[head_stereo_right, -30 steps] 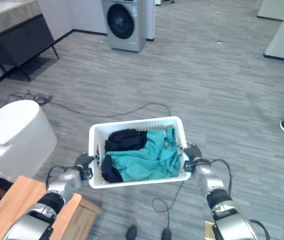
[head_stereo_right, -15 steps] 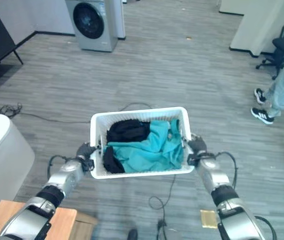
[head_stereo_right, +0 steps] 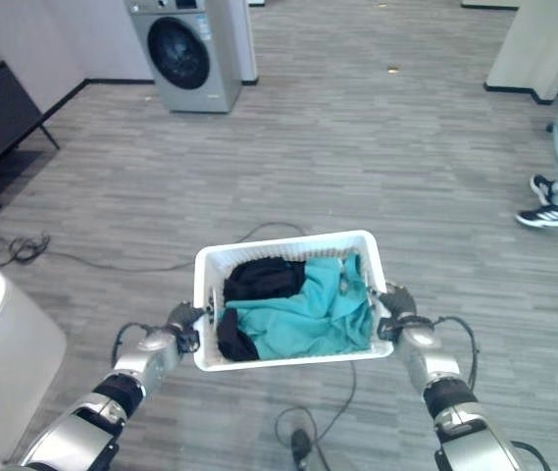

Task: Grab the laundry basket,head to the washer,open it,put in the laundry and shut it.

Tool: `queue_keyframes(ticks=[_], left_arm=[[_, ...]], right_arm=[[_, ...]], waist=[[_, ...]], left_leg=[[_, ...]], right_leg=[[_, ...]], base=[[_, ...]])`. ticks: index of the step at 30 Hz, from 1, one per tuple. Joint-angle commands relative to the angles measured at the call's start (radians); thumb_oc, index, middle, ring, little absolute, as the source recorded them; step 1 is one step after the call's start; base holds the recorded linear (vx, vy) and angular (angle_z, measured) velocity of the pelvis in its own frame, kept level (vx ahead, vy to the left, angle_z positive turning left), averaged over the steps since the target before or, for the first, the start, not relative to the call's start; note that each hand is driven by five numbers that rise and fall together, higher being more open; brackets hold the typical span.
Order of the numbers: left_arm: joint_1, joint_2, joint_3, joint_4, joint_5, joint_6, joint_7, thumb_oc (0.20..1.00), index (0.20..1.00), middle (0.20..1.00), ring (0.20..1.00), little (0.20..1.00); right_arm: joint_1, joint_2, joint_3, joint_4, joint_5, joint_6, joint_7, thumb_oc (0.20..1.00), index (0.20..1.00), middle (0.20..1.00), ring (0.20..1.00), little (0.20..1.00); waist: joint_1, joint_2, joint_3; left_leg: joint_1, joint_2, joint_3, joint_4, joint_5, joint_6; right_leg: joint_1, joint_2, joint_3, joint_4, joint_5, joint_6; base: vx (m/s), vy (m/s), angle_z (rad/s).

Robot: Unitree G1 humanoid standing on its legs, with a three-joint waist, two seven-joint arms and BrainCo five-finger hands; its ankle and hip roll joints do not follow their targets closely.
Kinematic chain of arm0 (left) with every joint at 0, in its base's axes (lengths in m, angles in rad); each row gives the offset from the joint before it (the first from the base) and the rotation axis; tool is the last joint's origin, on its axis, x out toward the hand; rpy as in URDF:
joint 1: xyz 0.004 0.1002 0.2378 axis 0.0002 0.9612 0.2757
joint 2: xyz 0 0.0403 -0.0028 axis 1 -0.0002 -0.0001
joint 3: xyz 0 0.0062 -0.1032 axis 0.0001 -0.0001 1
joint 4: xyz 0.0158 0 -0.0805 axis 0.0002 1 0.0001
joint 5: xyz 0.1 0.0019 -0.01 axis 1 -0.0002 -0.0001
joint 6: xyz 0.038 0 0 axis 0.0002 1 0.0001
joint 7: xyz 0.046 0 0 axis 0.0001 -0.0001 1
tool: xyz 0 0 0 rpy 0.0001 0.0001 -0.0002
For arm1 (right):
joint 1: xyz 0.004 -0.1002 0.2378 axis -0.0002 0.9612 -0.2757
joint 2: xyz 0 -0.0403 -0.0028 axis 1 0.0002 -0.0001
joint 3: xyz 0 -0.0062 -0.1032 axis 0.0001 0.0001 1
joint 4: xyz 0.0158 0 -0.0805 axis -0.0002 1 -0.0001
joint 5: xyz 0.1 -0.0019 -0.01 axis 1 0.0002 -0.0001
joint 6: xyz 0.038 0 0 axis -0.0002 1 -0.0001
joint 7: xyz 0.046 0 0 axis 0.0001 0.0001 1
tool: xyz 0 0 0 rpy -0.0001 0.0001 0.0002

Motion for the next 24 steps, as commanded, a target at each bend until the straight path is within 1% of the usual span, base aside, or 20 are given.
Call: queue_keyframes(ticks=[1,3,4,5,6,7,8,10,13,14,15,16,17,18,19,20,21,22,23,24], left_arm=[[-0.195,-0.029,0.041,0.017,-0.11,-0.091,-0.041,0.2,0.2,0.2,0.2,0.2],[-0.188,-0.022,0.037,0.001,-0.106,-0.099,-0.039,0.2,0.2,0.2,0.2,0.2],[-0.181,-0.018,0.036,-0.015,-0.103,-0.1,-0.036,0.2,0.2,0.2,0.2,0.2],[-0.172,-0.013,0.036,-0.027,-0.103,-0.104,-0.034,0.2,0.2,0.2,0.2,0.2],[-0.151,-0.005,0.03,-0.044,-0.101,-0.104,-0.035,0.2,0.2,0.2,0.2,0.2],[-0.149,-0.005,0.029,-0.045,-0.1,-0.104,-0.035,0.2,0.2,0.2,0.2,0.2],[-0.141,0.003,0.028,-0.062,-0.095,-0.103,-0.037,0.2,0.2,0.2,0.2,0.2],[-0.128,0.008,0.032,-0.07,-0.085,-0.104,-0.038,0.2,0.2,0.2,0.2,0.2],[-0.11,0.019,0.04,-0.095,-0.084,-0.104,-0.036,0.2,0.2,0.2,0.2,0.2],[-0.107,0.031,0.039,-0.11,-0.082,-0.108,-0.034,0.2,0.2,0.2,0.2,0.2],[-0.1,0.038,0.039,-0.148,-0.07,-0.116,-0.034,0.2,0.2,0.2,0.2,0.2],[-0.085,0.05,0.042,-0.187,-0.059,-0.115,-0.03,0.2,0.2,0.2,0.2,0.2],[-0.079,0.056,0.045,-0.206,-0.057,-0.113,-0.028,0.2,0.2,0.2,0.2,0.2],[-0.074,0.067,0.04,-0.238,-0.046,-0.115,-0.021,0.2,0.2,0.2,0.2,0.2],[-0.075,0.067,0.041,-0.238,-0.046,-0.115,-0.021,0.2,0.2,0.2,0.2,0.2],[-0.076,0.073,0.035,-0.253,-0.04,-0.113,-0.018,0.2,0.2,0.2,0.2,0.2],[-0.082,0.081,0.031,-0.255,-0.036,-0.112,-0.019,0.2,0.2,0.2,0.2,0.2],[-0.086,0.078,0.03,-0.237,-0.033,-0.112,-0.018,0.2,0.2,0.2,0.2,0.2],[-0.086,0.078,0.03,-0.237,-0.033,-0.112,-0.018,0.2,0.2,0.2,0.2,0.2],[-0.09,0.071,0.021,-0.222,-0.036,-0.108,-0.031,0.2,0.2,0.2,0.2,0.2]], right_arm=[[-0.12,-0.028,-0.008,-0.055,0.053,-0.068,0.044,0.2,0.2,0.2,0.2,0.2],[-0.111,-0.041,-0.008,-0.083,0.028,-0.069,0.042,0.2,0.2,0.2,0.2,0.2],[-0.099,-0.047,-0.008,-0.105,0.016,-0.069,0.04,0.2,0.2,0.2,0.2,0.2],[-0.097,-0.048,-0.007,-0.113,0.005,-0.072,0.041,0.2,0.2,0.2,0.2,0.2],[-0.084,-0.056,0.001,-0.12,-0.015,-0.082,0.043,0.2,0.2,0.2,0.2,0.2],[-0.083,-0.056,0.001,-0.12,-0.015,-0.082,0.043,0.2,0.2,0.2,0.2,0.2],[-0.078,-0.06,0.001,-0.121,-0.026,-0.084,0.043,0.2,0.2,0.2,0.2,0.2],[-0.075,-0.049,-0.002,-0.114,-0.043,-0.083,0.043,0.2,0.2,0.2,0.2,0.2],[-0.083,-0.015,0.008,-0.11,-0.059,-0.071,0.048,0.2,0.2,0.2,0.2,0.2],[-0.086,-0.003,0.013,-0.112,-0.061,-0.073,0.048,0.2,0.2,0.2,0.2,0.2],[-0.075,0.017,-0.001,-0.12,-0.051,-0.076,0.055,0.2,0.2,0.2,0.2,0.2],[-0.051,0.034,-0.02,-0.151,-0.052,-0.076,0.06,0.2,0.2,0.2,0.2,0.2],[-0.042,0.044,-0.027,-0.156,-0.051,-0.078,0.058,0.2,0.2,0.2,0.2,0.2],[-0.042,0.058,-0.025,-0.157,-0.058,-0.079,0.055,0.2,0.2,0.2,0.2,0.2],[-0.042,0.058,-0.025,-0.157,-0.058,-0.079,0.055,0.2,0.2,0.2,0.2,0.2],[-0.047,0.064,-0.021,-0.158,-0.059,-0.078,0.056,0.2,0.2,0.2,0.2,0.2],[-0.054,0.07,-0.019,-0.157,-0.057,-0.078,0.056,0.2,0.2,0.2,0.2,0.2],[-0.056,0.093,-0.012,-0.145,-0.053,-0.074,0.061,0.2,0.2,0.2,0.2,0.2],[-0.056,0.093,-0.012,-0.146,-0.053,-0.074,0.061,0.2,0.2,0.2,0.2,0.2],[-0.05,0.097,-0.013,-0.152,-0.041,-0.073,0.064,0.2,0.2,0.2,0.2,0.2]], waist=[[0.014,0.009,-0.011],[0.037,0.0,-0.001],[0.044,0.001,0.003],[0.05,0.007,0.001],[0.083,0.032,0.003],[0.084,0.028,0.005],[0.098,0.033,0.009],[0.116,0.037,0.002],[0.153,0.044,-0.021],[0.166,0.03,-0.027],[0.172,0.014,-0.037],[0.185,-0.003,-0.041],[0.188,-0.015,-0.04],[0.189,-0.015,-0.024],[0.191,-0.013,-0.027],[0.185,-0.004,-0.014],[0.178,0.008,0.0],[0.158,0.03,0.005],[0.155,0.028,0.008],[0.128,0.036,0.011]], left_leg=[[0.06,0.024,0.064,-0.301,0.204,0.044],[-0.042,-0.029,0.108,-0.385,0.122,0.075],[-0.057,-0.033,0.132,-0.453,0.095,0.086],[-0.08,-0.038,0.144,-0.534,0.089,0.093],[-0.135,-0.032,0.124,-0.749,0.175,0.095],[-0.121,-0.035,0.125,-0.766,0.181,0.096],[-0.129,-0.035,0.11,-0.833,0.209,0.094],[-0.165,-0.036,0.12,-0.906,0.243,0.087],[-0.139,-0.012,0.118,-0.869,0.291,0.1],[-0.153,-0.015,0.118,-0.833,0.278,0.109],[-0.171,-0.025,0.142,-0.779,0.247,0.12],[-0.16,-0.028,0.165,-0.732,0.202,0.135],[-0.151,-0.04,0.172,-0.71,0.173,0.147],[-0.122,-0.052,0.165,-0.693,0.143,0.16],[-0.125,-0.048,0.166,-0.695,0.145,0.158],[-0.102,-0.046,0.154,-0.701,0.137,0.164],[-0.076,-0.043,0.14,-0.71,0.131,0.17],[-0.009,-0.049,0.083,-0.728,0.106,0.186],[-0.005,-0.052,0.081,-0.729,0.105,0.186],[0.052,-0.047,0.049,-0.767,0.098,0.187]], right_leg=[[0.022,-0.076,0.041,-0.088,0.014,0.111],[0.062,-0.084,0.05,-0.09,-0.01,0.119],[0.075,-0.084,0.052,-0.086,-0.025,0.121],[0.088,-0.075,0.054,-0.083,-0.038,0.123],[0.156,-0.037,0.085,-0.092,-0.073,0.116],[0.162,-0.042,0.086,-0.093,-0.077,0.116],[0.205,-0.038,0.1,-0.099,-0.095,0.114],[0.26,-0.039,0.134,-0.111,-0.128,0.113],[0.296,-0.063,0.172,-0.108,-0.167,0.122],[0.299,-0.087,0.185,-0.101,-0.17,0.137],[0.313,-0.122,0.191,-0.085,-0.178,0.163],[0.287,-0.16,0.194,-0.016,-0.169,0.187],[0.268,-0.181,0.189,0.055,-0.129,0.209],[0.199,-0.186,0.182,0.213,0.017,0.236],[0.195,-0.182,0.184,0.212,0.021,0.236],[0.153,-0.166,0.174,0.29,0.067,0.232],[0.11,-0.152,0.149,0.351,0.081,0.232],[0.043,-0.096,0.143,0.387,0.042,0.213],[0.046,-0.099,0.141,0.392,0.036,0.213],[-0.023,-0.053,0.14,0.308,-0.068,0.18]], base=[[0.26,-0.105,-0.19],[0.32,-0.052,0.07],[0.35,0.014,0.05],[0.53,0.067,-0.34],[0.46,0.056,-0.49],[0.45,0.05,-0.57],[0.3,0.03,-0.4],[0.45,0.095,-0.43],[0.37,0.176,-0.4],[0.44,0.267,-0.85],[0.52,0.313,-1.35],[0.53,0.308,-1.43],[0.52,0.273,-0.97],[0.32,0.155,-0.07],[0.27,0.157,0.01],[0.18,0.137,0.0],[0.5,0.3,-0.31],[0.41,0.232,0.01],[0.59,0.272,0.52],[0.53,0.169,0.69]])
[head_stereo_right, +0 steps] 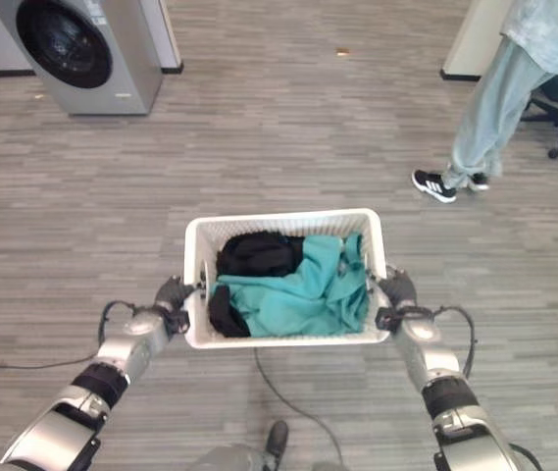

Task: Grab the laundry basket,head to the washer,open it,put in the laundry and shut it.

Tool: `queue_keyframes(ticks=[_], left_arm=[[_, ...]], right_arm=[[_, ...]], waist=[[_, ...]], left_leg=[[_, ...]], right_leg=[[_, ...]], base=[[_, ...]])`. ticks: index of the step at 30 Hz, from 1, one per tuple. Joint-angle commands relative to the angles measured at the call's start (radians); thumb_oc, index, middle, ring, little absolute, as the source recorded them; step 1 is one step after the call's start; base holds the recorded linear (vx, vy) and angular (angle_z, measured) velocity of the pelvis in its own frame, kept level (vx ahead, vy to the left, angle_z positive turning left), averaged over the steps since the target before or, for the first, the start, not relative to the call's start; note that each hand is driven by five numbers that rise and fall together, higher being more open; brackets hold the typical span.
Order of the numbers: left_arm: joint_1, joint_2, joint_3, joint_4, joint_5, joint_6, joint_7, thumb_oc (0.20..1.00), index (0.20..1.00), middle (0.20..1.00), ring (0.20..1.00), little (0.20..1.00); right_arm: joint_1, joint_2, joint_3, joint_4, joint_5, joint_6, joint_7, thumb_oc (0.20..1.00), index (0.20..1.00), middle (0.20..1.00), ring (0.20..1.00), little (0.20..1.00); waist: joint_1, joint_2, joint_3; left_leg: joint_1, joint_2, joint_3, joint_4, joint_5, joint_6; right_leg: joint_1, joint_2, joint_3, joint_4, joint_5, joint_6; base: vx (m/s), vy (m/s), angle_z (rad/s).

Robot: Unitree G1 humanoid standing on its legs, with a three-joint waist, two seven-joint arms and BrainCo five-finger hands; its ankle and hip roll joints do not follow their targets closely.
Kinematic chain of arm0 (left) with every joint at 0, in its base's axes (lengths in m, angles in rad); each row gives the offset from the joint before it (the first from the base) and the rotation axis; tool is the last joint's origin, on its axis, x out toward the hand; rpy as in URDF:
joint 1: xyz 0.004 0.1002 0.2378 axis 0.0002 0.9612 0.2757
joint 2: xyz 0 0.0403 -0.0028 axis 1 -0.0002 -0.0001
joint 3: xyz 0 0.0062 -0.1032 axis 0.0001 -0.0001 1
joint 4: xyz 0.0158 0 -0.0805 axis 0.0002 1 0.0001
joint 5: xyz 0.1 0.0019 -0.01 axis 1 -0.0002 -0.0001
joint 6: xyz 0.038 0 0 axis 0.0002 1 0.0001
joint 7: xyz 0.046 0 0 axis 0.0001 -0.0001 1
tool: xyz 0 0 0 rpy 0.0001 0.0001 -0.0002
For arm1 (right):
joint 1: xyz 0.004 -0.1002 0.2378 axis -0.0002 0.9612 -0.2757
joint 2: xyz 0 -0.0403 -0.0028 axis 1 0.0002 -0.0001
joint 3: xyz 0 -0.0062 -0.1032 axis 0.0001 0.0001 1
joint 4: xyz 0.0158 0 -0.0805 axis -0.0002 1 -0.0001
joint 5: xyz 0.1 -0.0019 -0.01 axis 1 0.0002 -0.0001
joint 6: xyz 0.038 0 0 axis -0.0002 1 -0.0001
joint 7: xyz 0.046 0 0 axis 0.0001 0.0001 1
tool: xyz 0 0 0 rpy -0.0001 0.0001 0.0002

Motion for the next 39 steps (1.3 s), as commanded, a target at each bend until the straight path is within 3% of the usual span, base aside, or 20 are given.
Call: queue_keyframes(ticks=[1,3,7,8,10,13,14,15,16,17,21,22,24,26,27,29,34,35,37,39], left_arm=[[-0.064,-0.004,0.011,-0.064,-0.036,-0.106,-0.072,0.2,0.2,0.2,0.2,0.2],[-0.078,-0.011,0.003,-0.036,-0.031,-0.105,-0.077,0.2,0.2,0.2,0.2,0.2],[-0.085,-0.019,0.005,-0.003,0.002,-0.102,-0.095,0.2,0.2,0.2,0.2,0.2],[-0.052,-0.018,0.021,-0.013,0.001,-0.095,-0.103,0.2,0.2,0.2,0.2,0.2],[-0.036,-0.026,0.031,-0.017,-0.002,-0.096,-0.103,0.2,0.2,0.2,0.2,0.2],[-0.023,-0.059,0.027,0.001,-0.008,-0.087,-0.105,0.2,0.2,0.2,0.2,0.2],[-0.017,-0.089,0.031,0.03,-0.018,-0.081,-0.112,0.2,0.2,0.2,0.2,0.2],[-0.018,-0.089,0.031,0.03,-0.018,-0.081,-0.112,0.2,0.2,0.2,0.2,0.2],[-0.021,-0.095,0.026,0.038,-0.022,-0.077,-0.12,0.2,0.2,0.2,0.2,0.2],[-0.03,-0.094,0.026,0.052,-0.031,-0.081,-0.117,0.2,0.2,0.2,0.2,0.2],[-0.049,-0.108,0.025,0.075,-0.036,-0.076,-0.115,0.2,0.2,0.2,0.2,0.2],[-0.052,-0.112,0.023,0.076,-0.04,-0.078,-0.113,0.2,0.2,0.2,0.2,0.2],[-0.036,-0.106,0.021,0.062,-0.035,-0.08,-0.111,0.2,0.2,0.2,0.2,0.2],[-0.008,-0.099,0.025,0.044,-0.034,-0.084,-0.109,0.2,0.2,0.2,0.2,0.2],[0.012,-0.087,0.035,0.027,-0.031,-0.086,-0.107,0.2,0.2,0.2,0.2,0.2],[0.018,-0.08,0.04,0.025,-0.025,-0.084,-0.109,0.2,0.2,0.2,0.2,0.2],[0.04,-0.061,0.059,0.001,-0.035,-0.087,-0.104,0.2,0.2,0.2,0.2,0.2],[0.046,-0.055,0.066,-0.008,-0.03,-0.09,-0.101,0.2,0.2,0.2,0.2,0.2],[0.047,-0.045,0.066,-0.01,-0.02,-0.088,-0.104,0.2,0.2,0.2,0.2,0.2],[0.046,-0.04,0.063,-0.01,-0.012,-0.089,-0.096,0.2,0.2,0.2,0.2,0.2]], right_arm=[[-0.097,0.063,0.09,-0.007,0.039,-0.053,0.082,0.2,0.2,0.2,0.2,0.2],[-0.092,0.057,0.088,-0.007,0.043,-0.057,0.081,0.2,0.2,0.2,0.2,0.2],[-0.058,0.039,0.072,-0.03,0.042,-0.055,0.077,0.2,0.2,0.2,0.2,0.2],[-0.038,0.029,0.067,-0.036,0.028,-0.045,0.081,0.2,0.2,0.2,0.2,0.2],[-0.031,0.023,0.059,-0.03,0.028,-0.045,0.086,0.2,0.2,0.2,0.2,0.2],[0.004,-0.032,0.038,-0.064,0.016,-0.037,0.093,0.2,0.2,0.2,0.2,0.2],[0.003,-0.038,0.034,-0.043,0.027,-0.039,0.089,0.2,0.2,0.2,0.2,0.2],[0.003,-0.037,0.034,-0.043,0.027,-0.039,0.089,0.2,0.2,0.2,0.2,0.2],[0.004,-0.041,0.034,-0.043,0.034,-0.042,0.091,0.2,0.2,0.2,0.2,0.2],[-0.007,-0.043,0.043,-0.036,0.044,-0.047,0.087,0.2,0.2,0.2,0.2,0.2],[-0.017,-0.049,0.043,-0.024,0.045,-0.044,0.076,0.2,0.2,0.2,0.2,0.2],[-0.013,-0.043,0.042,-0.029,0.049,-0.047,0.07,0.2,0.2,0.2,0.2,0.2],[0.0,-0.044,0.044,-0.044,0.039,-0.05,0.069,0.2,0.2,0.2,0.2,0.2],[0.009,-0.037,0.048,-0.045,0.023,-0.055,0.068,0.2,0.2,0.2,0.2,0.2],[0.009,-0.03,0.056,-0.039,0.007,-0.061,0.068,0.2,0.2,0.2,0.2,0.2],[0.001,-0.023,0.06,-0.022,-0.005,-0.058,0.07,0.2,0.2,0.2,0.2,0.2],[-0.008,0.009,0.071,-0.027,-0.013,-0.047,0.075,0.2,0.2,0.2,0.2,0.2],[0.0,0.021,0.069,-0.034,-0.017,-0.046,0.079,0.2,0.2,0.2,0.2,0.2],[0.008,0.03,0.061,-0.041,-0.019,-0.042,0.082,0.2,0.2,0.2,0.2,0.2],[0.011,0.043,0.059,-0.041,-0.02,-0.046,0.081,0.2,0.2,0.2,0.2,0.2]], waist=[[0.01,-0.035,-0.101],[-0.02,-0.037,-0.094],[-0.089,-0.048,-0.09],[-0.101,-0.061,-0.114],[-0.114,-0.06,-0.137],[-0.155,-0.024,-0.161],[-0.159,-0.007,-0.163],[-0.162,-0.011,-0.165],[-0.156,-0.026,-0.158],[-0.129,-0.058,-0.145],[-0.096,-0.07,-0.135],[-0.075,-0.086,-0.132],[-0.051,-0.076,-0.125],[-0.023,-0.054,-0.129],[0.015,-0.041,-0.127],[0.038,-0.037,-0.127],[0.082,-0.04,-0.144],[0.088,-0.054,-0.154],[0.093,-0.067,-0.156],[0.105,-0.083,-0.157]], left_leg=[[-0.075,0.028,0.109,0.03,-0.068,-0.019],[-0.034,0.019,0.079,0.019,-0.084,-0.02],[0.101,0.018,0.003,0.012,-0.153,-0.038],[0.172,0.029,-0.026,0.019,-0.163,-0.054],[0.2,0.048,-0.044,0.034,-0.163,-0.061],[0.198,0.099,-0.055,0.186,-0.087,-0.133],[0.142,0.109,-0.025,0.36,0.074,-0.218],[0.139,0.104,-0.028,0.358,0.08,-0.219],[0.079,0.103,-0.001,0.471,0.14,-0.239],[-0.001,0.079,0.047,0.62,0.143,-0.203],[-0.096,0.083,0.123,0.617,0.101,-0.164],[-0.203,0.047,0.165,0.537,0.039,-0.132],[-0.233,0.04,0.202,0.389,-0.022,-0.104],[-0.25,0.028,0.185,0.168,0.005,-0.094],[-0.289,0.04,0.135,-0.013,0.079,-0.093],[-0.345,0.056,0.158,-0.099,0.11,-0.115],[-0.319,0.079,0.215,-0.071,0.173,-0.089],[-0.329,0.08,0.249,-0.028,0.152,-0.076],[-0.327,0.077,0.277,0.003,0.122,-0.068],[-0.321,0.071,0.29,0.047,0.073,-0.055]], right_leg=[[0.029,-0.094,0.081,-0.572,0.238,0.102],[-0.003,-0.067,0.098,-0.669,0.256,0.104],[-0.127,-0.062,0.075,-0.853,0.348,0.153],[-0.097,-0.072,0.005,-0.833,0.389,0.134],[-0.083,-0.068,0.005,-0.825,0.411,0.12],[-0.04,-0.048,0.014,-0.759,0.393,0.074],[0.022,-0.049,-0.004,-0.758,0.371,0.059],[0.019,-0.055,-0.004,-0.759,0.373,0.06],[0.054,-0.068,0.007,-0.762,0.362,0.049],[0.107,-0.079,0.039,-0.766,0.336,0.029],[0.165,-0.082,0.062,-0.769,0.309,0.015],[0.205,-0.093,0.077,-0.772,0.288,0.014],[0.248,-0.083,0.095,-0.771,0.262,0.019],[0.286,-0.057,0.118,-0.775,0.237,0.018],[0.353,-0.043,0.165,-0.795,0.213,0.017],[0.423,-0.056,0.206,-0.812,0.178,0.02],[0.455,-0.098,0.249,-0.805,0.137,0.043],[0.455,-0.141,0.259,-0.771,0.136,0.076],[0.446,-0.169,0.256,-0.731,0.139,0.099],[0.408,-0.199,0.246,-0.629,0.212,0.141]], base=[[0.54,0.174,0.64],[0.37,0.075,0.5],[0.55,0.007,0.63],[0.76,-0.123,1.19],[0.5,-0.096,0.77],[0.52,-0.087,0.37],[0.42,-0.04,0.51],[0.42,-0.07,0.56],[0.4,-0.169,0.39],[0.41,-0.16,0.41],[0.29,-0.112,-0.21],[0.41,-0.041,-0.49],[0.45,0.01,-0.03],[0.48,0.068,-0.68],[0.46,0.053,-0.91],[0.47,0.106,-0.6],[0.39,0.205,-0.6],[0.43,0.287,-0.71],[0.33,0.204,-0.94],[0.36,0.151,-0.42]])
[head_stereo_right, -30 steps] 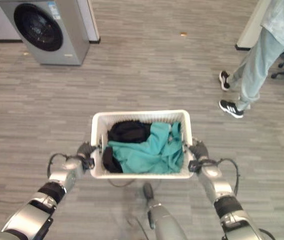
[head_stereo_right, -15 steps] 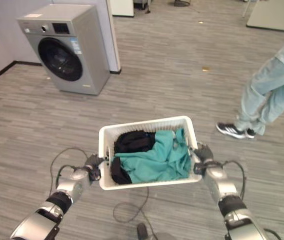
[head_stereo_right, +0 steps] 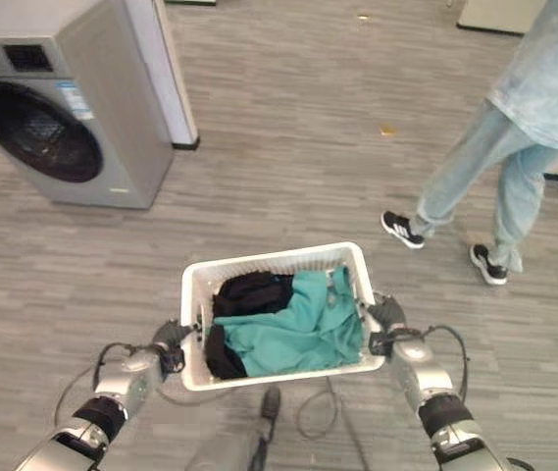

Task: Grab the laundry basket,head to the washer,open it,put in the laundry and shut it.

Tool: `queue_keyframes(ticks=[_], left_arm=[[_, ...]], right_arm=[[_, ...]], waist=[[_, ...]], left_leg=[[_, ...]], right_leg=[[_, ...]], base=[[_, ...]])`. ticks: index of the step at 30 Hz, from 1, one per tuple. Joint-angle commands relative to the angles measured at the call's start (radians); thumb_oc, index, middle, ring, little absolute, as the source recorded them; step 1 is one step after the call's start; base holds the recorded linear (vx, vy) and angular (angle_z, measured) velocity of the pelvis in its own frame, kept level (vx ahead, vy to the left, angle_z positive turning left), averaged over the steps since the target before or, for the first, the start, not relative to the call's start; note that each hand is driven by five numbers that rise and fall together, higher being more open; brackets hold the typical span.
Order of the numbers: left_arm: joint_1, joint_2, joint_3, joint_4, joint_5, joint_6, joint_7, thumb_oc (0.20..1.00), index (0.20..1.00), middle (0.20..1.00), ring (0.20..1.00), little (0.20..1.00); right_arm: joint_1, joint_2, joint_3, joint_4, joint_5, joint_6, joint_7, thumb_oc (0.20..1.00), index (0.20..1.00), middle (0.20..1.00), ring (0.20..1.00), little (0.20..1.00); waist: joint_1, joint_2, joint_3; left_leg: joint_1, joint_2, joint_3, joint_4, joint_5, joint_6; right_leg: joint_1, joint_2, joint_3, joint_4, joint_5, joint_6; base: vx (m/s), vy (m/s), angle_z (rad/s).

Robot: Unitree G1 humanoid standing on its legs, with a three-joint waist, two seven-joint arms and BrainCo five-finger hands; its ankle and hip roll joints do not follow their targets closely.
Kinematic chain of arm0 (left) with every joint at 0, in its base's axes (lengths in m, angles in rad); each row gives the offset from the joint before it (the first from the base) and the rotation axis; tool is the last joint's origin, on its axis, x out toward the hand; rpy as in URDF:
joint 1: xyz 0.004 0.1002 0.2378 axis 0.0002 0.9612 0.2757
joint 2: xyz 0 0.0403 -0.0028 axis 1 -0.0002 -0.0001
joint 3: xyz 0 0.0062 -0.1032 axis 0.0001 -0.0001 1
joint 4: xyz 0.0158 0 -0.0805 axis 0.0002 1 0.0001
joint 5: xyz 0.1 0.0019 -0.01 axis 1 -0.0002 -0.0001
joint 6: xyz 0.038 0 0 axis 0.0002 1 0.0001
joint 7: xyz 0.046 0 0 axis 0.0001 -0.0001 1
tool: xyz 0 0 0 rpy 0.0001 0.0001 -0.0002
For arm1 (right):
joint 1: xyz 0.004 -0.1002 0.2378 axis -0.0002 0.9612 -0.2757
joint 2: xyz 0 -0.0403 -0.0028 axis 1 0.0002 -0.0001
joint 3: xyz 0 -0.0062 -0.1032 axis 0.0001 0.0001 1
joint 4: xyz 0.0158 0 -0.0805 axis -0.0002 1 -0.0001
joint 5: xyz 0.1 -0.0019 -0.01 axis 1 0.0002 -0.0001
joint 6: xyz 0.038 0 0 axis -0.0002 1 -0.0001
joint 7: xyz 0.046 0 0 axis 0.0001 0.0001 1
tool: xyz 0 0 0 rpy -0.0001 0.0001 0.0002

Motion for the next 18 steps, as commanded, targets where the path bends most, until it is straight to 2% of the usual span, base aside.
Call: queue_keyframes(ticks=[1,2,3,4,5,6,7,8,9,10,11,13,14,17,18], left_arm=[[-0.131,-0.008,0.025,-0.072,-0.041,-0.091,-0.032,0.2,0.2,0.2,0.2,0.2],[-0.131,-0.006,0.021,-0.076,-0.044,-0.092,-0.029,0.2,0.2,0.2,0.2,0.2],[-0.133,-0.002,0.022,-0.079,-0.044,-0.09,-0.026,0.2,0.2,0.2,0.2,0.2],[-0.133,-0.002,0.022,-0.079,-0.044,-0.09,-0.026,0.2,0.2,0.2,0.2,0.2],[-0.134,0.007,0.022,-0.084,-0.041,-0.089,-0.024,0.2,0.2,0.2,0.2,0.2],[-0.135,0.008,0.028,-0.082,-0.036,-0.094,-0.021,0.2,0.2,0.2,0.2,0.2],[-0.135,0.005,0.029,-0.078,-0.034,-0.092,-0.021,0.2,0.2,0.2,0.2,0.2],[-0.137,0.007,0.026,-0.075,-0.037,-0.092,-0.029,0.2,0.2,0.2,0.2,0.2],[-0.137,0.007,0.026,-0.075,-0.037,-0.092,-0.029,0.2,0.2,0.2,0.2,0.2],[-0.14,0.008,0.021,-0.075,-0.037,-0.088,-0.032,0.2,0.2,0.2,0.2,0.2],[-0.148,0.005,0.011,-0.066,-0.033,-0.089,-0.033,0.2,0.2,0.2,0.2,0.2],[-0.173,0.001,-0.004,-0.046,-0.021,-0.088,-0.04,0.2,0.2,0.2,0.2,0.2],[-0.186,-0.004,-0.013,-0.043,-0.01,-0.088,-0.051,0.2,0.2,0.2,0.2,0.2],[-0.187,-0.008,-0.014,-0.042,-0.002,-0.09,-0.057,0.2,0.2,0.2,0.2,0.2],[-0.176,-0.011,-0.005,-0.042,0.007,-0.093,-0.056,0.2,0.2,0.2,0.2,0.2]], right_arm=[[-0.098,0.013,0.004,-0.077,0.017,-0.064,0.068,0.2,0.2,0.2,0.2,0.2],[-0.103,0.019,0.01,-0.078,0.017,-0.063,0.07,0.2,0.2,0.2,0.2,0.2],[-0.105,0.02,0.013,-0.081,0.017,-0.062,0.071,0.2,0.2,0.2,0.2,0.2],[-0.105,0.02,0.013,-0.081,0.017,-0.062,0.071,0.2,0.2,0.2,0.2,0.2],[-0.11,0.032,0.019,-0.084,0.019,-0.062,0.075,0.2,0.2,0.2,0.2,0.2],[-0.112,0.038,0.02,-0.078,0.019,-0.065,0.073,0.2,0.2,0.2,0.2,0.2],[-0.11,0.041,0.021,-0.073,0.021,-0.063,0.077,0.2,0.2,0.2,0.2,0.2],[-0.108,0.043,0.022,-0.072,0.028,-0.06,0.086,0.2,0.2,0.2,0.2,0.2],[-0.108,0.043,0.023,-0.072,0.028,-0.06,0.086,0.2,0.2,0.2,0.2,0.2],[-0.108,0.04,0.023,-0.073,0.031,-0.059,0.086,0.2,0.2,0.2,0.2,0.2],[-0.108,0.035,0.021,-0.068,0.037,-0.063,0.082,0.2,0.2,0.2,0.2,0.2],[-0.096,0.017,0.003,-0.072,0.057,-0.069,0.072,0.2,0.2,0.2,0.2,0.2],[-0.073,0.003,-0.017,-0.085,0.071,-0.066,0.07,0.2,0.2,0.2,0.2,0.2],[-0.058,-0.001,-0.024,-0.09,0.073,-0.067,0.073,0.2,0.2,0.2,0.2,0.2],[-0.045,-0.004,-0.034,-0.09,0.067,-0.068,0.07,0.2,0.2,0.2,0.2,0.2]], waist=[[0.035,-0.008,-0.069],[0.031,-0.004,-0.06],[0.03,0.01,-0.053],[0.03,0.011,-0.053],[0.015,0.035,-0.03],[0.011,0.047,-0.022],[-0.001,0.055,-0.021],[-0.014,0.055,-0.021],[-0.02,0.054,-0.016],[-0.031,0.054,-0.016],[-0.044,0.05,-0.016],[-0.083,0.035,-0.009],[-0.121,0.029,-0.006],[-0.143,0.035,-0.005],[-0.164,0.028,-0.014]], left_leg=[[-0.001,0.073,0.019,0.001,-0.067,-0.133],[0.023,0.07,0.014,0.003,-0.08,-0.129],[0.044,0.081,0.001,-0.001,-0.087,-0.126],[0.043,0.081,0.002,-0.001,-0.087,-0.126],[0.101,0.085,-0.031,-0.006,-0.113,-0.114],[0.123,0.086,-0.046,-0.002,-0.127,-0.109],[0.148,0.081,-0.071,-0.002,-0.139,-0.103],[0.2,0.073,-0.102,-0.021,-0.16,-0.1],[0.208,0.07,-0.107,-0.023,-0.161,-0.099],[0.228,0.063,-0.121,-0.03,-0.169,-0.102],[0.247,0.053,-0.14,-0.041,-0.176,-0.103],[0.298,0.029,-0.183,-0.057,-0.187,-0.112],[0.354,0.028,-0.224,-0.068,-0.203,-0.122],[0.393,0.032,-0.254,-0.068,-0.219,-0.124],[0.458,0.033,-0.299,-0.057,-0.247,-0.13]], right_leg=[[-0.106,-0.037,-0.01,0.02,0.265,0.064],[-0.135,-0.033,-0.022,0.095,0.341,0.075],[-0.182,-0.013,-0.041,0.162,0.369,0.077],[-0.183,-0.012,-0.041,0.162,0.37,0.077],[-0.252,0.005,-0.101,0.272,0.4,0.075],[-0.288,0.01,-0.122,0.299,0.39,0.066],[-0.32,0.038,-0.119,0.293,0.354,0.05],[-0.386,0.063,-0.137,0.202,0.262,0.015],[-0.379,0.06,-0.142,0.204,0.256,0.014],[-0.384,0.068,-0.153,0.133,0.219,0.007],[-0.414,0.093,-0.142,0.057,0.21,0.001],[-0.492,0.13,-0.1,-0.093,0.247,0.01],[-0.536,0.131,-0.1,-0.201,0.296,0.027],[-0.554,0.127,-0.125,-0.246,0.323,0.035],[-0.598,0.123,-0.174,-0.27,0.353,0.045]], base=[[0.38,0.135,-0.02],[0.33,0.141,-0.11],[0.19,0.102,-0.11],[0.26,0.2,0.04],[0.29,0.226,0.34],[0.41,0.296,0.48],[0.49,0.255,0.27],[0.4,0.181,0.15],[0.38,0.15,0.21],[0.23,0.08,0.51],[0.34,0.121,0.45],[0.46,0.098,0.47],[0.43,0.05,0.79],[0.37,-0.007,1.08],[0.5,-0.07,1.1]])
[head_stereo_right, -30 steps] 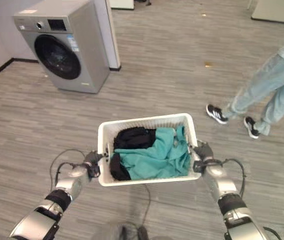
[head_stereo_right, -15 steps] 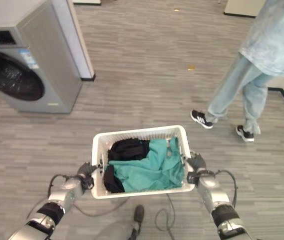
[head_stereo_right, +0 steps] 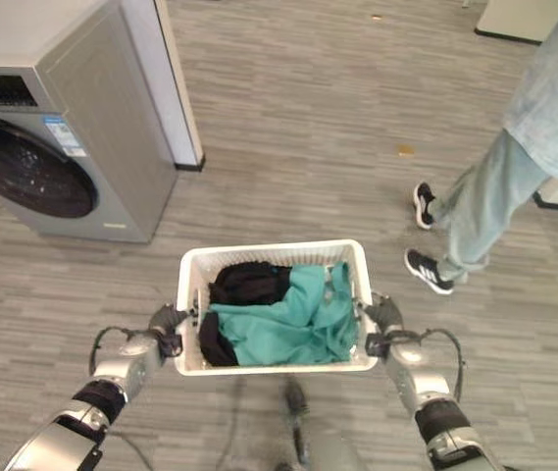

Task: Grab the laundry basket,head to the washer,open it,put in the laundry and shut it.

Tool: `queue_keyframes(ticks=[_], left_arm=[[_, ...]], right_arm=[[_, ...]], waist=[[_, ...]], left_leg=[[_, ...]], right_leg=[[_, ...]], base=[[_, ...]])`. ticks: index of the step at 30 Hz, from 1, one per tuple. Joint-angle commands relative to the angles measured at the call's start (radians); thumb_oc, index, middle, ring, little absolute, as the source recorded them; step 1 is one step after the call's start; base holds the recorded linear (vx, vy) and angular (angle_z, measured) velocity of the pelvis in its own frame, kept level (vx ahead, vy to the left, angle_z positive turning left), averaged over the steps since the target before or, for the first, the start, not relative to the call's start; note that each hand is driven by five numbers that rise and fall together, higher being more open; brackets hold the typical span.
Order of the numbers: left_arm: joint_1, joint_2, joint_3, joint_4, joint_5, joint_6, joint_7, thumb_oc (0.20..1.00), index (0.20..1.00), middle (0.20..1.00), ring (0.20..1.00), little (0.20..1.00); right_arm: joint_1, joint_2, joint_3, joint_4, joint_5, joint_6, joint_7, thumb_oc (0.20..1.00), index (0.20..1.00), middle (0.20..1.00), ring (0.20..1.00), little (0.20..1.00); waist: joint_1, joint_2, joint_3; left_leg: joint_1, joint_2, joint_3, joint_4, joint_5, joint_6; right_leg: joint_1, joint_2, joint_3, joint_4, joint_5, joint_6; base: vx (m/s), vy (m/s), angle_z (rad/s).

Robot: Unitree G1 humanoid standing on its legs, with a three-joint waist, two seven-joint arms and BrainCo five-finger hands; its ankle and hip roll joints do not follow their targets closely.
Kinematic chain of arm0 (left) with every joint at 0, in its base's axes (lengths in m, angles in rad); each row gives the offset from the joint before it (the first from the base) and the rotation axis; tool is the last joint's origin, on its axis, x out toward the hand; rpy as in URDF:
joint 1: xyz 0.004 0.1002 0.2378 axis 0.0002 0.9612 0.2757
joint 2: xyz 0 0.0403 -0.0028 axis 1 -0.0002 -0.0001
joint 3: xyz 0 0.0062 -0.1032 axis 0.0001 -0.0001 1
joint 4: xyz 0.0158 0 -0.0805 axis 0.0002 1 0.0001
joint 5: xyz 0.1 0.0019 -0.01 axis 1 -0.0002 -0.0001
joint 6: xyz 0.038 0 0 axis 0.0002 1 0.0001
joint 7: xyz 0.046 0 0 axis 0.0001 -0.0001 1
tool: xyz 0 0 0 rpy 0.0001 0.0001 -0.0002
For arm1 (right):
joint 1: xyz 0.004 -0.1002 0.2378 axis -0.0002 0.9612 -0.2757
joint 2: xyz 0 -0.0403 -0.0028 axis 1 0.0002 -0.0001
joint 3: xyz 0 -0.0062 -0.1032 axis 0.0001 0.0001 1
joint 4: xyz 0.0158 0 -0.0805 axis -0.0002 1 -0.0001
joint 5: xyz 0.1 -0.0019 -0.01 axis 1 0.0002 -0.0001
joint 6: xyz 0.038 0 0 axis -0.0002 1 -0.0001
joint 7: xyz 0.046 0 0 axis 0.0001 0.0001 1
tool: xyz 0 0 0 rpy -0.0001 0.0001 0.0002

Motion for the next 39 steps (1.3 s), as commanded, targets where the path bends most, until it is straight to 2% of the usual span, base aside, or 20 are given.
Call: queue_keyframes(ticks=[1,3,4,5,8,9,11,13,16,17,18,22,26,27,31,32,33,36,38,39], left_arm=[[-0.085,0.009,0.039,-0.094,-0.007,-0.095,-0.053,0.2,0.2,0.2,0.2,0.2],[-0.078,-0.004,0.039,-0.099,-0.014,-0.09,-0.052,0.2,0.2,0.2,0.2,0.2],[-0.073,-0.021,0.036,-0.087,-0.016,-0.089,-0.055,0.2,0.2,0.2,0.2,0.2],[-0.073,-0.022,0.037,-0.087,-0.016,-0.089,-0.055,0.2,0.2,0.2,0.2,0.2],[-0.079,-0.062,0.034,-0.051,-0.03,-0.084,-0.062,0.2,0.2,0.2,0.2,0.2],[-0.086,-0.066,0.03,-0.049,-0.033,-0.082,-0.069,0.2,0.2,0.2,0.2,0.2],[-0.087,-0.071,0.034,-0.038,-0.043,-0.077,-0.073,0.2,0.2,0.2,0.2,0.2],[-0.086,-0.072,0.041,-0.031,-0.052,-0.072,-0.067,0.2,0.2,0.2,0.2,0.2],[-0.084,-0.076,0.035,-0.031,-0.054,-0.076,-0.066,0.2,0.2,0.2,0.2,0.2],[-0.068,-0.067,0.037,-0.045,-0.047,-0.074,-0.064,0.2,0.2,0.2,0.2,0.2],[-0.049,-0.056,0.043,-0.055,-0.044,-0.081,-0.059,0.2,0.2,0.2,0.2,0.2],[-0.025,-0.034,0.055,-0.075,-0.042,-0.076,-0.062,0.2,0.2,0.2,0.2,0.2],[-0.009,-0.019,0.07,-0.09,-0.037,-0.074,-0.063,0.2,0.2,0.2,0.2,0.2],[0.0,-0.016,0.073,-0.097,-0.041,-0.078,-0.054,0.2,0.2,0.2,0.2,0.2],[-0.009,-0.021,0.071,-0.128,-0.049,-0.091,-0.042,0.2,0.2,0.2,0.2,0.2],[-0.016,-0.028,0.064,-0.14,-0.053,-0.099,-0.035,0.2,0.2,0.2,0.2,0.2],[-0.016,-0.028,0.064,-0.14,-0.053,-0.099,-0.035,0.2,0.2,0.2,0.2,0.2],[-0.029,-0.04,0.057,-0.135,-0.057,-0.106,-0.027,0.2,0.2,0.2,0.2,0.2],[-0.054,-0.054,0.037,-0.117,-0.044,-0.104,-0.029,0.2,0.2,0.2,0.2,0.2],[-0.059,-0.058,0.033,-0.1,-0.03,-0.101,-0.033,0.2,0.2,0.2,0.2,0.2]], right_arm=[[-0.075,0.024,-0.009,-0.043,0.047,-0.062,0.079,0.2,0.2,0.2,0.2,0.2],[-0.067,0.017,-0.013,-0.047,0.053,-0.057,0.085,0.2,0.2,0.2,0.2,0.2],[-0.058,-0.006,-0.021,-0.044,0.057,-0.056,0.093,0.2,0.2,0.2,0.2,0.2],[-0.057,-0.007,-0.021,-0.044,0.057,-0.055,0.093,0.2,0.2,0.2,0.2,0.2],[-0.063,-0.023,-0.017,-0.031,0.073,-0.059,0.089,0.2,0.2,0.2,0.2,0.2],[-0.067,-0.025,-0.012,-0.033,0.079,-0.059,0.09,0.2,0.2,0.2,0.2,0.2],[-0.069,-0.021,0.0,-0.034,0.088,-0.063,0.091,0.2,0.2,0.2,0.2,0.2],[-0.069,-0.028,-0.001,-0.033,0.078,-0.056,0.078,0.2,0.2,0.2,0.2,0.2],[-0.066,-0.027,-0.002,-0.029,0.078,-0.058,0.073,0.2,0.2,0.2,0.2,0.2],[-0.055,-0.027,-0.002,-0.036,0.065,-0.058,0.07,0.2,0.2,0.2,0.2,0.2],[-0.053,-0.021,0.004,-0.038,0.047,-0.066,0.066,0.2,0.2,0.2,0.2,0.2],[-0.053,-0.017,0.011,-0.034,0.024,-0.066,0.067,0.2,0.2,0.2,0.2,0.2],[-0.072,-0.005,0.025,-0.029,0.005,-0.058,0.08,0.2,0.2,0.2,0.2,0.2],[-0.076,-0.001,0.036,-0.033,-0.003,-0.055,0.084,0.2,0.2,0.2,0.2,0.2],[-0.08,0.022,0.054,-0.052,-0.01,-0.052,0.094,0.2,0.2,0.2,0.2,0.2],[-0.061,0.037,0.042,-0.053,-0.002,-0.053,0.101,0.2,0.2,0.2,0.2,0.2],[-0.061,0.037,0.042,-0.053,-0.002,-0.053,0.101,0.2,0.2,0.2,0.2,0.2],[-0.042,0.046,0.041,-0.048,-0.026,-0.054,0.117,0.2,0.2,0.2,0.2,0.2],[-0.022,0.048,0.036,-0.047,-0.03,-0.059,0.123,0.2,0.2,0.2,0.2,0.2],[-0.016,0.055,0.033,-0.028,-0.028,-0.06,0.129,0.2,0.2,0.2,0.2,0.2]], waist=[[-0.023,-0.054,-0.072],[-0.042,-0.054,-0.094],[-0.061,-0.037,-0.114],[-0.062,-0.035,-0.114],[-0.07,-0.008,-0.104],[-0.061,-0.03,-0.096],[-0.025,-0.056,-0.078],[0.001,-0.064,-0.072],[0.023,-0.066,-0.076],[0.04,-0.067,-0.075],[0.067,-0.044,-0.075],[0.117,-0.033,-0.076],[0.167,-0.029,-0.081],[0.177,-0.029,-0.087],[0.205,-0.057,-0.099],[0.228,-0.098,-0.101],[0.231,-0.094,-0.104],[0.231,-0.103,-0.092],[0.2,-0.06,-0.07],[0.191,-0.048,-0.066]], left_leg=[[-0.012,0.067,-0.112,0.041,0.033,-0.045],[0.017,0.088,-0.142,0.071,0.04,-0.062],[0.024,0.117,-0.148,0.158,0.08,-0.109],[0.023,0.119,-0.15,0.161,0.077,-0.109],[-0.071,0.128,-0.091,0.435,0.279,-0.233],[-0.138,0.122,-0.058,0.545,0.318,-0.241],[-0.212,0.102,-0.014,0.68,0.312,-0.208],[-0.265,0.106,0.03,0.666,0.296,-0.175],[-0.346,0.087,0.065,0.552,0.237,-0.142],[-0.403,0.069,0.102,0.405,0.16,-0.107],[-0.452,0.051,0.084,0.198,0.184,-0.093],[-0.491,0.066,0.072,-0.036,0.271,-0.09],[-0.535,0.08,0.167,-0.055,0.328,-0.095],[-0.527,0.087,0.179,-0.04,0.334,-0.075],[-0.538,0.097,0.184,-0.002,0.341,-0.067],[-0.527,0.088,0.228,0.063,0.275,-0.048],[-0.53,0.094,0.229,0.063,0.277,-0.05],[-0.47,0.08,0.218,0.081,0.217,-0.029],[-0.384,0.097,0.166,0.081,0.183,-0.012],[-0.355,0.103,0.159,0.075,0.172,-0.007]], right_leg=[[0.153,-0.133,-0.022,-0.112,0.123,0.187],[0.185,-0.133,-0.015,-0.094,0.153,0.155],[0.21,-0.128,-0.014,-0.068,0.151,0.134],[0.21,-0.127,-0.016,-0.067,0.15,0.133],[0.303,-0.13,-0.041,-0.064,0.119,0.105],[0.335,-0.151,-0.026,-0.068,0.11,0.095],[0.396,-0.156,0.01,-0.079,0.088,0.078],[0.438,-0.159,0.025,-0.083,0.066,0.066],[0.476,-0.16,0.032,-0.09,0.043,0.065],[0.505,-0.157,0.038,-0.084,0.014,0.069],[0.539,-0.122,0.064,-0.076,-0.008,0.066],[0.636,-0.113,0.113,-0.084,-0.052,0.061],[0.725,-0.117,0.174,-0.083,-0.104,0.06],[0.732,-0.125,0.183,-0.073,-0.117,0.058],[0.726,-0.174,0.204,-0.045,-0.127,0.108],[0.71,-0.244,0.18,0.047,-0.082,0.167],[0.705,-0.239,0.184,0.048,-0.078,0.167],[0.638,-0.246,0.142,0.265,0.087,0.241],[0.529,-0.205,0.041,0.505,0.165,0.259],[0.506,-0.208,0.006,0.544,0.145,0.244]], base=[[0.64,-0.116,0.85],[0.55,-0.149,0.38],[0.5,-0.135,0.04],[0.45,-0.104,0.03],[0.33,-0.063,0.34],[0.37,-0.165,0.17],[0.39,-0.232,0.04],[0.32,-0.165,-0.18],[0.27,-0.067,-0.28],[0.49,-0.045,-0.09],[0.5,-0.043,0.07],[0.35,0.0,-0.4],[0.43,0.079,-0.51],[0.32,0.125,-0.66],[0.34,0.163,-0.34],[0.36,0.147,-0.31],[0.49,0.169,-0.29],[0.29,0.099,-0.1],[0.38,0.261,-0.04],[0.38,0.277,0.1]])
